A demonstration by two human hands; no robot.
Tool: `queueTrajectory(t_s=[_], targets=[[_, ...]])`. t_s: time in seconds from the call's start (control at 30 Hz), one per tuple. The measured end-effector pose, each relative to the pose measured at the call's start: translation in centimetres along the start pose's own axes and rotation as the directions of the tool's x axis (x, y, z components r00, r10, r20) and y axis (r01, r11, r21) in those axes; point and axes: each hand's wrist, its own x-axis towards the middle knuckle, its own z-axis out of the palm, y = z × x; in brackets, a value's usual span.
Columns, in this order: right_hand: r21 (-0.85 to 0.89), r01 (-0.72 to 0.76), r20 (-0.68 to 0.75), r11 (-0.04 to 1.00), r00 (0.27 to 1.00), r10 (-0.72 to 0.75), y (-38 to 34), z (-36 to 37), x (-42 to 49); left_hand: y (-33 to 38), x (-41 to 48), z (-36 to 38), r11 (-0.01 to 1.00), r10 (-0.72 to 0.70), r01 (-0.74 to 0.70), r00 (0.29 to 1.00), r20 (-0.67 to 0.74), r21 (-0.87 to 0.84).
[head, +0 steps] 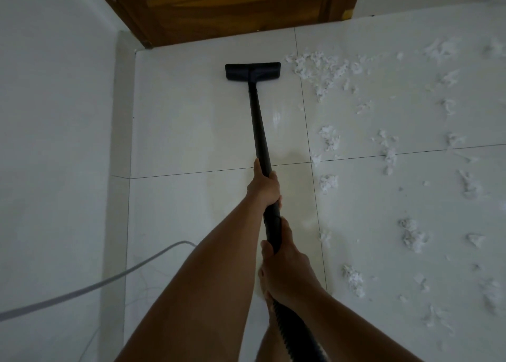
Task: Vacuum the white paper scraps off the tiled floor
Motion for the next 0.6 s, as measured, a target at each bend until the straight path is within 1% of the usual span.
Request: queueTrajectory(t_s=[0.17,0.37,0.5,0.6], targets=[[-0.051,0.007,0.0,0.999,1.0,-0.007,2.6,-0.4,-2.5,-1.8,-2.6,1.8,1.0,-0.021,0.021,1.0,0.004,-0.02],[-0.053,0.0,0.001,0.999,1.0,0.0,5.6,-1.0,-5.1,-4.0,-5.3,4.2,0.996,-0.035,0.036,0.999,0.021,-0.085],[-0.058,0.001,0.008,0.998,1.0,-0.001,5.6,-1.3,-5.2,-4.0,-5.2,4.4,0.993,-0.038,0.04,0.999,0.019,-0.11],[-0.057,-0.006,0.019,0.998,1.0,0.007,4.7,-1.1,-4.2,-3.3,-4.3,3.6,0.995,-0.031,0.033,0.999,0.022,-0.09]])
